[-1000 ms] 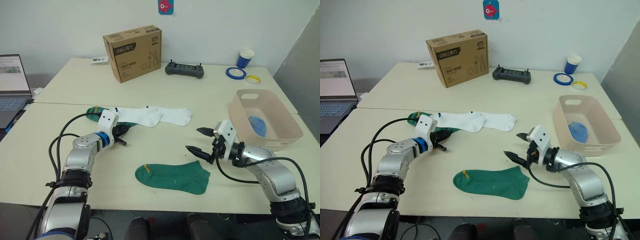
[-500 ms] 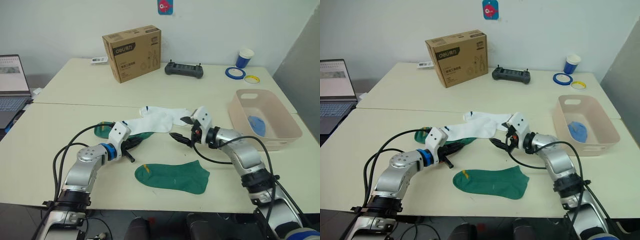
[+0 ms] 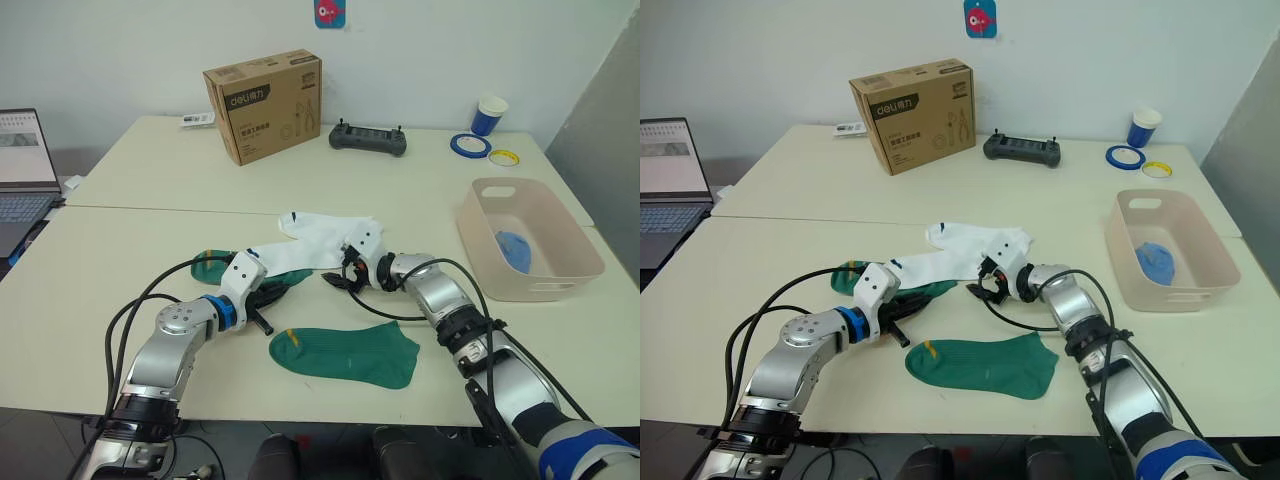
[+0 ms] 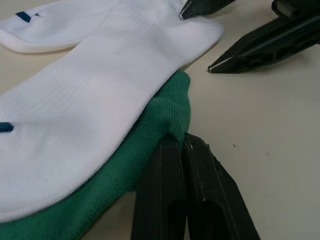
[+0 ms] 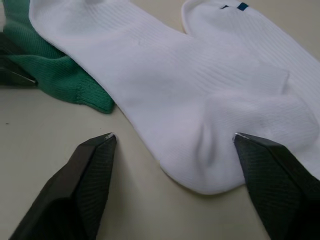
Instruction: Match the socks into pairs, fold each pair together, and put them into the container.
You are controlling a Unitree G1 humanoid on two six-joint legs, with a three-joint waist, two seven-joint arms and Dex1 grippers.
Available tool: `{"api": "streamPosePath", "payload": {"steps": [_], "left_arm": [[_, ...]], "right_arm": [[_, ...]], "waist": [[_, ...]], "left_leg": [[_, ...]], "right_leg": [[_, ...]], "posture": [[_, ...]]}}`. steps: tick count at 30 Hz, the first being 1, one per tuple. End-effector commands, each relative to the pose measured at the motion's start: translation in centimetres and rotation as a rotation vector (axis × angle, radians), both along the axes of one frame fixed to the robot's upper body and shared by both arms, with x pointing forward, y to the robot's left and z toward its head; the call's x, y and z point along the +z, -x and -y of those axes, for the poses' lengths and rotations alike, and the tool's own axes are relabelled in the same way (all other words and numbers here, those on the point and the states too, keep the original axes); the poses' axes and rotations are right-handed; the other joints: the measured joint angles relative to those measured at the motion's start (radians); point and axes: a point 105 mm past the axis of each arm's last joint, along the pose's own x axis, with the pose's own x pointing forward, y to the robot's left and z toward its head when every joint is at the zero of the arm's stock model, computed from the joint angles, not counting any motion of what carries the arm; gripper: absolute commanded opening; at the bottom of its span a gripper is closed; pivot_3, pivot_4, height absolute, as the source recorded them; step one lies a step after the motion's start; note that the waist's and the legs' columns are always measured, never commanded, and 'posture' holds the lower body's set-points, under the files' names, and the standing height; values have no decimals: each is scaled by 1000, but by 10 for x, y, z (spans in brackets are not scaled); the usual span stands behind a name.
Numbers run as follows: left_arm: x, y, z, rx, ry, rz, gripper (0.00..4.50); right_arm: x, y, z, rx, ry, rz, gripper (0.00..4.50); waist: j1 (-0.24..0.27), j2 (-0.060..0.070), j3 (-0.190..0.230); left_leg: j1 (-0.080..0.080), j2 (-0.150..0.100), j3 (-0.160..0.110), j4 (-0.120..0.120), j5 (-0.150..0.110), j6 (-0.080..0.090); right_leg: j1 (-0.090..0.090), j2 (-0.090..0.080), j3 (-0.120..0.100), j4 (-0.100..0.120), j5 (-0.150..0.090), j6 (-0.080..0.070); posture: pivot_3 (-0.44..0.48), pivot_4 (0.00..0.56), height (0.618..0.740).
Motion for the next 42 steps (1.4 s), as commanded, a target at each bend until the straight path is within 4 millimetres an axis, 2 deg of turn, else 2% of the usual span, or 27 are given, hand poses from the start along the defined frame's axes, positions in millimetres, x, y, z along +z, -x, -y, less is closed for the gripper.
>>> {"api": "streamPosePath", "payload": {"steps": [1,7,9,12,15,18,26,35,42], "left_arm": [[7,1,1,-7,-8,27,0],[6,1,1,-5,-9,25,0],[6,0,1,-6,-11,26,0],[7,-2,-1,-2,-18,27,0],[7,-3,-4,4,-23,29,0],[7,-3,-4,3,-23,29,0],[4,-1,-6,-2,-34,18,0],[2,1,-7,-9,-43,12,0],[3,-1,-5,-19,-40,9,0]], "right_arm": [[10,-9,6,-37,8,28,2895],[16,-15,11,-77,-22,48,571],[18,-16,11,-76,-28,62,20],[46,-24,11,-105,-151,112,20],[75,-36,22,-175,-218,225,20],[86,-41,32,-192,-184,312,20],[57,-42,62,-203,16,292,20],[44,-34,97,-311,57,269,20],[38,-30,109,-362,80,255,20]], "waist": [[0,0,0],[-1,0,0],[-1,0,0],[-1,0,0],[-3,1,1],[-4,1,1],[-5,1,1],[-16,1,1],[-16,1,1]], "left_leg": [[0,0,0,0,0,0],[0,0,0,0,0,0],[0,0,0,0,0,0],[0,0,0,0,0,0],[0,0,0,0,0,0],[0,0,0,0,0,0],[0,0,0,-1,0,0],[0,0,0,-1,0,0],[0,0,1,-1,0,0]], "right_leg": [[0,0,0,0,0,0],[0,0,0,0,0,0],[0,0,0,0,0,0],[0,0,0,0,0,0],[0,0,0,0,0,0],[0,0,0,0,0,0],[0,0,0,-1,0,0],[0,0,1,0,0,0],[0,0,1,-1,0,0]], "posture": [[0,150,740],[0,150,740],[0,150,740],[0,150,740],[0,150,740],[0,150,740],[0,150,740],[0,150,740],[0,150,740]]}}
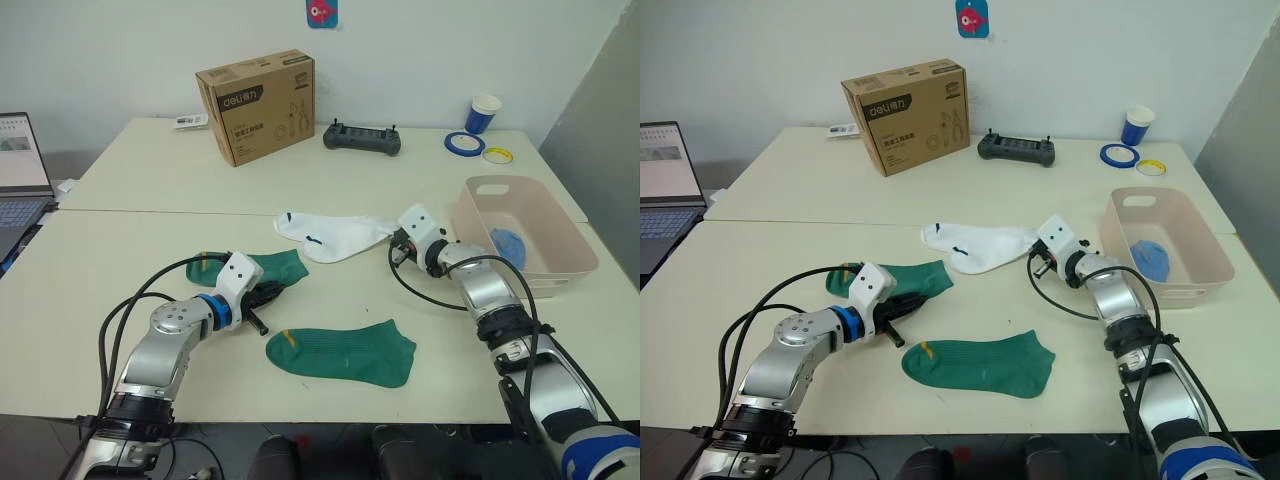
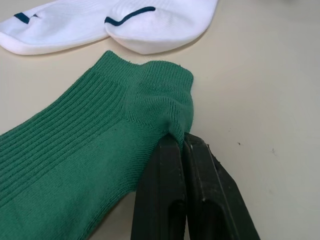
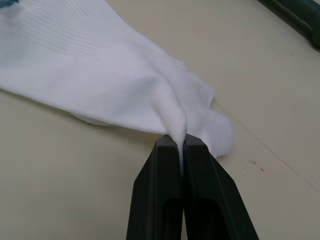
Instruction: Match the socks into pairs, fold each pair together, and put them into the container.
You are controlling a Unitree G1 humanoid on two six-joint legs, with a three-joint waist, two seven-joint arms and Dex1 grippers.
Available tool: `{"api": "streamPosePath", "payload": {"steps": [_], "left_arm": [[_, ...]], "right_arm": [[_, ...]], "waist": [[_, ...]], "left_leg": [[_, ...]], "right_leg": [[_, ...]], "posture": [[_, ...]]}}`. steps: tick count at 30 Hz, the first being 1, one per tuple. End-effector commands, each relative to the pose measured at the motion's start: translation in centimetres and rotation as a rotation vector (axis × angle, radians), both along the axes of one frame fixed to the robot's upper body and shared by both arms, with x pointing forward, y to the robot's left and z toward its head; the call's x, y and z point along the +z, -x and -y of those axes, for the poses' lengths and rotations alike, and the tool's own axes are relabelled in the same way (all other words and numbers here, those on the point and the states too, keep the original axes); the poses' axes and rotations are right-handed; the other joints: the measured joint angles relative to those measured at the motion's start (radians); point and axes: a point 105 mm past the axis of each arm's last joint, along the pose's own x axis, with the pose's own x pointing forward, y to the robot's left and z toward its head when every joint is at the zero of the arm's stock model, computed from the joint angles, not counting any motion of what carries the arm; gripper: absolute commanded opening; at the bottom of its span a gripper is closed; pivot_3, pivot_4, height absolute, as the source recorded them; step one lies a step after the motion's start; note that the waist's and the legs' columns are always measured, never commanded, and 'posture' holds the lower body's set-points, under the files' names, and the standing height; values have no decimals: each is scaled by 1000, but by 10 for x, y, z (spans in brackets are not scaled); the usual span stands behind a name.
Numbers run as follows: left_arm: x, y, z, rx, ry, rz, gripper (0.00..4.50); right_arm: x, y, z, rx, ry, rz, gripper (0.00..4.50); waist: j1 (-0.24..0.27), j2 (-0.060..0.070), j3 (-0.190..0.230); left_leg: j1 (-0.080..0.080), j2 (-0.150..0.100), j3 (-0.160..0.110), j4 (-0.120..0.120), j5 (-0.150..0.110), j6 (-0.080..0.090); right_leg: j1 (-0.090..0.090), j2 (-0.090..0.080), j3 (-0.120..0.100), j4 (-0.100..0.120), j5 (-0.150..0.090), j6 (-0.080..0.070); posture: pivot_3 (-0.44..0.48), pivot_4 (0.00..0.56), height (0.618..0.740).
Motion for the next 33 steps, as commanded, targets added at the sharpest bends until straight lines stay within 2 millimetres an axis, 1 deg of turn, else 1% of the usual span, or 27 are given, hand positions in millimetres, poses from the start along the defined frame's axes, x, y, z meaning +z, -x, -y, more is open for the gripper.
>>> {"api": "streamPosePath", "payload": {"steps": [1,4,7,8,9,11,14,16,19,20,22,24,25,26,28,31,33], "left_arm": [[2,-1,2,-18,-14,10,0],[2,-1,2,-21,-14,8,0],[2,-1,2,-23,-13,5,0],[2,-1,2,-24,-13,5,0],[2,0,2,-24,-13,5,0],[2,-1,2,-22,-13,5,0],[5,0,-1,-17,-1,12,0],[8,2,-1,-23,20,15,0],[25,7,-6,-40,66,46,0],[32,11,-3,-67,87,52,0],[45,18,4,-120,130,49,0],[52,25,11,-172,134,31,0],[54,28,14,-199,126,20,0],[55,28,18,-207,121,14,0],[54,28,24,-230,106,4,0],[54,32,30,-272,99,-17,0],[57,33,45,-319,100,-22,0]], "right_arm": [[16,1,8,-14,0,54,20],[10,7,12,-11,1,33,20],[10,7,10,-12,-30,23,20],[11,7,8,-12,-63,10,505],[13,7,7,-7,-80,4,739],[17,9,5,12,-73,13,1377],[25,19,4,88,-29,42,2478],[27,25,5,109,-21,44,3203],[47,50,-1,225,-81,53,4244],[53,59,-4,267,-103,53,4244],[60,67,-4,287,-142,41,4244],[60,72,-2,294,-145,21,4244],[57,74,-1,297,-132,5,4244],[51,73,4,282,-111,-16,4244],[43,71,10,253,-85,-23,4244],[42,71,10,255,-101,-31,4244],[44,72,12,248,-127,-41,4244]], "waist": [[0,0,0],[1,0,0],[0,0,0],[-1,0,0],[-1,0,0],[-1,0,0],[1,0,0],[1,0,0],[1,0,0],[1,0,0],[1,0,1],[0,0,1],[0,0,1],[0,0,1],[1,0,1],[0,0,1],[0,0,1]], "left_leg": [[0,0,0,0,0,0],[0,0,0,0,0,0],[0,0,0,0,0,0],[0,0,0,0,0,0],[0,0,0,0,0,0],[0,0,0,0,0,0],[0,0,0,0,0,0],[0,0,0,0,0,0],[-1,0,0,-1,0,0],[-1,0,-1,-2,0,0],[-1,0,-1,-3,0,0],[-1,0,-1,-3,0,0],[-1,0,-1,-3,0,0],[-1,0,-1,-2,0,0],[0,0,-1,-1,0,0],[0,0,0,0,0,0],[0,0,0,0,0,0]], "right_leg": [[0,0,0,0,0,0],[0,0,0,0,0,0],[0,0,0,0,0,0],[0,0,0,0,0,0],[0,0,0,0,0,0],[0,0,0,0,0,0],[0,0,0,0,0,0],[0,0,0,-1,0,0],[0,0,0,-1,0,0],[-1,0,0,-1,0,0],[-1,0,-1,-1,0,0],[-1,0,-1,-1,0,0],[-1,0,-1,-1,-1,2],[0,0,-1,-1,-3,4],[0,0,0,-1,-3,4],[0,0,0,-1,-3,5],[0,0,1,-1,-3,5]], "posture": [[0,150,740],[0,150,740],[0,150,740],[0,150,740],[0,150,740],[0,150,740],[0,150,740],[0,150,740],[0,150,740],[0,150,740],[0,150,740],[0,150,740],[0,150,740],[0,150,740],[0,150,740],[0,150,740],[0,150,740]]}}
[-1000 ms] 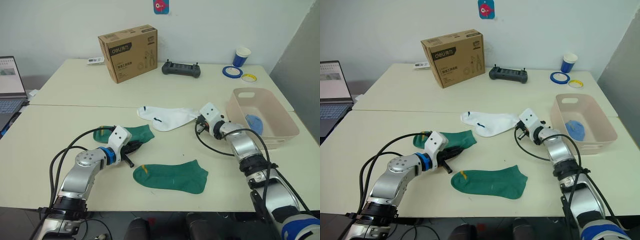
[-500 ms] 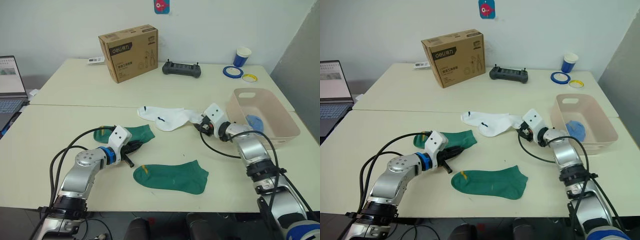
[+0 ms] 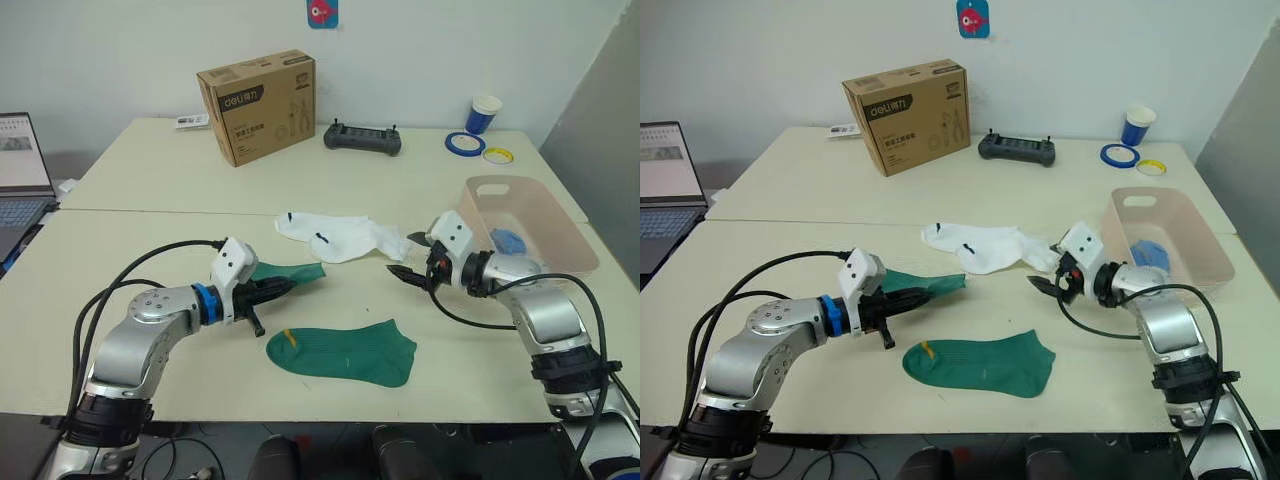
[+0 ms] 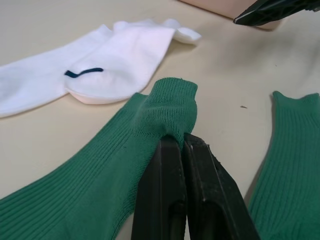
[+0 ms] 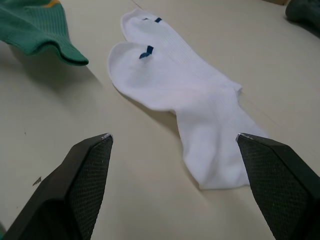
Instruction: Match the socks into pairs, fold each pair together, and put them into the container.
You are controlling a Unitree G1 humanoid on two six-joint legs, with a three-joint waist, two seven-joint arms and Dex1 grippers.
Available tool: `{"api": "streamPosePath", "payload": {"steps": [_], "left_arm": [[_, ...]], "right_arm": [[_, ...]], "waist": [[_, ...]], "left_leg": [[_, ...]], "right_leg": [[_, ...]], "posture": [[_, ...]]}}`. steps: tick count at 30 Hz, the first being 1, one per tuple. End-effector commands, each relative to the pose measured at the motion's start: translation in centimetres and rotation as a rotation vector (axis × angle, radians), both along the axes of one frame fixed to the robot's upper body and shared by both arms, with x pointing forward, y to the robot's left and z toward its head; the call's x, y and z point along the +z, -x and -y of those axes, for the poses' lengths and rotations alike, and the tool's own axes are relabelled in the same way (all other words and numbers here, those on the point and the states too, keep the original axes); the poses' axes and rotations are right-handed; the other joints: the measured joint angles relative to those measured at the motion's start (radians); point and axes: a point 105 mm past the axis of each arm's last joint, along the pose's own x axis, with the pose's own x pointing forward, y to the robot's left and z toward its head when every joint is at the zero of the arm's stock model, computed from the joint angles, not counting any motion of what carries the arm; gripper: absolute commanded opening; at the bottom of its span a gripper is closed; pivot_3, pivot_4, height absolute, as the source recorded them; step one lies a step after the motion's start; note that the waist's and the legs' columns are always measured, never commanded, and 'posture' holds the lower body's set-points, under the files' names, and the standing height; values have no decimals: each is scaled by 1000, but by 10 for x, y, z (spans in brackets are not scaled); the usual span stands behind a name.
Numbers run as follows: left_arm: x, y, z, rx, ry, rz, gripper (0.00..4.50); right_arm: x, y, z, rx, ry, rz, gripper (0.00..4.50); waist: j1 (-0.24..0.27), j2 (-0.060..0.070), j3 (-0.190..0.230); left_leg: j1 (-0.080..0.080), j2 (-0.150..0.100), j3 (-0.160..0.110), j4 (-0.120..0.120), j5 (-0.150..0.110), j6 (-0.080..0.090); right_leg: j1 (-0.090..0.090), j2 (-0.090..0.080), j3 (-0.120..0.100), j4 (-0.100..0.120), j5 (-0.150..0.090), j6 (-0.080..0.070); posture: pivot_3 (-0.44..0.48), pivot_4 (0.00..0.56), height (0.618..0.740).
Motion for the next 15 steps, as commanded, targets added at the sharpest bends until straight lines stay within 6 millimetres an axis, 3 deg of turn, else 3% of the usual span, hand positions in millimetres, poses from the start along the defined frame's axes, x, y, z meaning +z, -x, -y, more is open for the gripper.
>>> {"api": "streamPosePath", "payload": {"steps": [1,4,9,14,15], "left_arm": [[19,1,31,-103,13,49,0],[18,6,57,-151,60,3,0],[7,14,83,-196,60,-36,0],[-5,14,117,-242,67,-15,0],[-6,13,121,-239,69,-7,220]], "right_arm": [[16,2,3,-2,-43,23,4244],[16,6,9,-6,-72,-29,4244],[16,6,19,-42,-102,-79,4244],[5,7,34,-91,-71,-136,4244],[2,7,37,-101,-66,-147,4276]], "waist": [[0,0,0],[6,0,0],[7,0,0],[10,0,0],[12,0,0]], "left_leg": [[0,0,0,0,0,0],[-1,0,-1,0,0,0],[-1,0,-1,-1,0,0],[-1,-1,-2,0,0,0],[-1,-1,-2,0,0,0]], "right_leg": [[0,0,0,0,0,0],[0,0,-1,0,0,0],[0,0,0,0,0,-1],[0,1,0,0,0,0],[1,1,0,0,0,0]], "posture": [[0,150,740],[0,150,740],[0,150,740],[0,150,740],[0,150,740]]}}
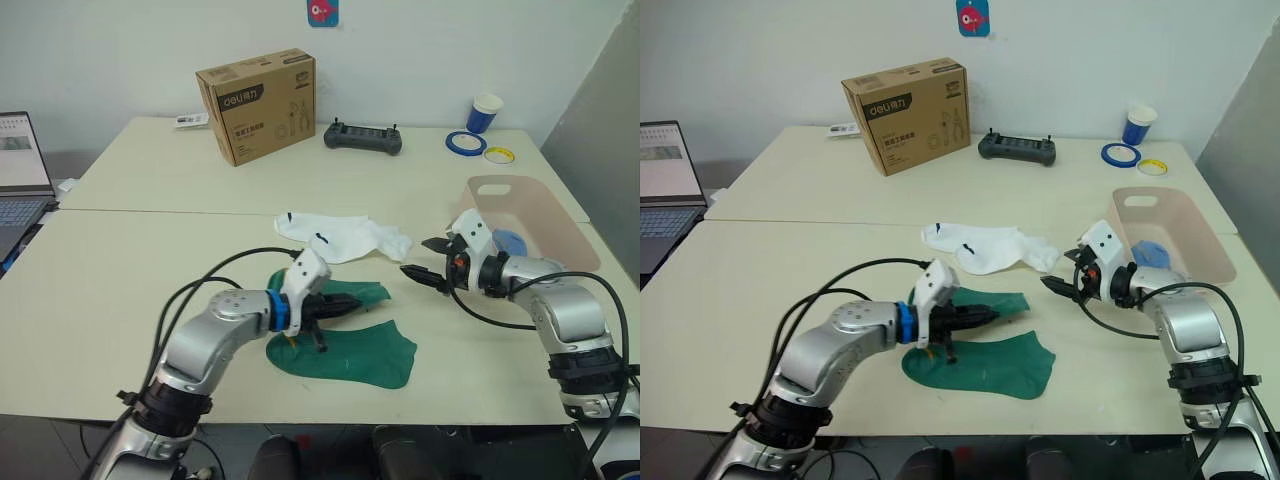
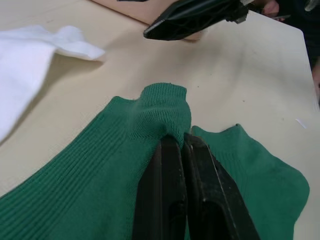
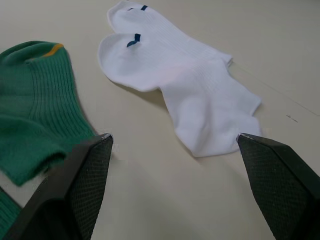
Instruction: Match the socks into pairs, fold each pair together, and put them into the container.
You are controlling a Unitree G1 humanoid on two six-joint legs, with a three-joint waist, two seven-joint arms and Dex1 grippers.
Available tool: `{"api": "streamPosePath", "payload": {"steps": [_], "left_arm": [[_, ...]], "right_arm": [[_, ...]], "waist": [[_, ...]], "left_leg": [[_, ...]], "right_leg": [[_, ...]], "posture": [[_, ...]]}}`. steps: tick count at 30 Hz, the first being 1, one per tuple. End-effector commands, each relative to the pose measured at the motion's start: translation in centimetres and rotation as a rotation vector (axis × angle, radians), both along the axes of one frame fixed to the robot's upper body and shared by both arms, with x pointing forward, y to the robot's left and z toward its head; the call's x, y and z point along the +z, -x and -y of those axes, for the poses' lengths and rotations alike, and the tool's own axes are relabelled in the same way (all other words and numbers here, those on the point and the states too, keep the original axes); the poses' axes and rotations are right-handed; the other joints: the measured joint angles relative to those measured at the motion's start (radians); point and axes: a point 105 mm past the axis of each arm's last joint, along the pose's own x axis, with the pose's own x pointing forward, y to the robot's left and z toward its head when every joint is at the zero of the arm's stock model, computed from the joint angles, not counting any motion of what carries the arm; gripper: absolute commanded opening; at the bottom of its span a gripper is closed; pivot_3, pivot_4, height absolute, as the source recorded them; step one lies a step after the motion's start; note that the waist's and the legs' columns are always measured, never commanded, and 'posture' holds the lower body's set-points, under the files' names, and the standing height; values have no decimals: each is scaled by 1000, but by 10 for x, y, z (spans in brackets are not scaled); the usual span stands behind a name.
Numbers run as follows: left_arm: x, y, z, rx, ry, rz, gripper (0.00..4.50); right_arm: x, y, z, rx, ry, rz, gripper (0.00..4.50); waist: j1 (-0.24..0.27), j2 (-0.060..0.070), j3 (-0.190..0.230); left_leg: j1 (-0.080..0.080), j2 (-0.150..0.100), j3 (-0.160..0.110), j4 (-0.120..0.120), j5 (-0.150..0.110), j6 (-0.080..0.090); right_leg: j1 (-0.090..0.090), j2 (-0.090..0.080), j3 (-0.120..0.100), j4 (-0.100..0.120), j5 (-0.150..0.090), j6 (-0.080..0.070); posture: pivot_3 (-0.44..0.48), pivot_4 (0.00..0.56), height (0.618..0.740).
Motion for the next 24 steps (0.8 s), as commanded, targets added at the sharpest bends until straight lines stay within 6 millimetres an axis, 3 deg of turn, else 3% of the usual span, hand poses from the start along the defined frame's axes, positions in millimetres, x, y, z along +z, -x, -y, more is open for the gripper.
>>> {"api": "streamPosePath", "payload": {"steps": [1,7,9,11,14,19,24], "left_arm": [[5,-1,15,-24,8,76,466],[9,-1,5,-9,28,35,2291],[18,3,-10,-10,57,17,2906],[26,1,-30,17,70,21,3627],[19,-24,-82,198,-49,87,4472],[12,-42,-127,357,-90,105,4472],[-6,-53,-131,436,-100,87,4472]], "right_arm": [[3,2,9,-23,4,-1,4289],[-3,2,12,-36,-4,-21,4289],[-5,4,10,-31,-17,-38,4289],[-6,7,6,-17,-27,-52,4289],[-9,17,-1,32,-36,-103,4289],[-18,36,-9,92,-11,-168,4289],[-36,40,-13,69,-11,-208,4289]], "waist": [[5,0,0],[3,0,0],[0,0,0],[-4,0,0],[-5,0,0],[-2,0,0],[11,0,0]], "left_leg": [[0,0,0,0,0,0],[1,0,0,0,0,0],[1,0,0,0,0,0],[1,1,0,0,0,0],[1,1,0,-1,0,0],[0,1,1,0,0,0],[0,0,1,0,0,0]], "right_leg": [[0,0,0,0,0,1],[0,1,1,1,0,1],[0,1,1,1,0,1],[0,1,1,0,0,1],[-1,1,1,0,-1,1],[0,0,1,-1,-1,1],[-1,-1,0,-1,-1,1]], "posture": [[0,150,740],[0,150,740],[0,150,740],[0,150,740],[0,150,740],[0,150,740],[0,150,740]]}}
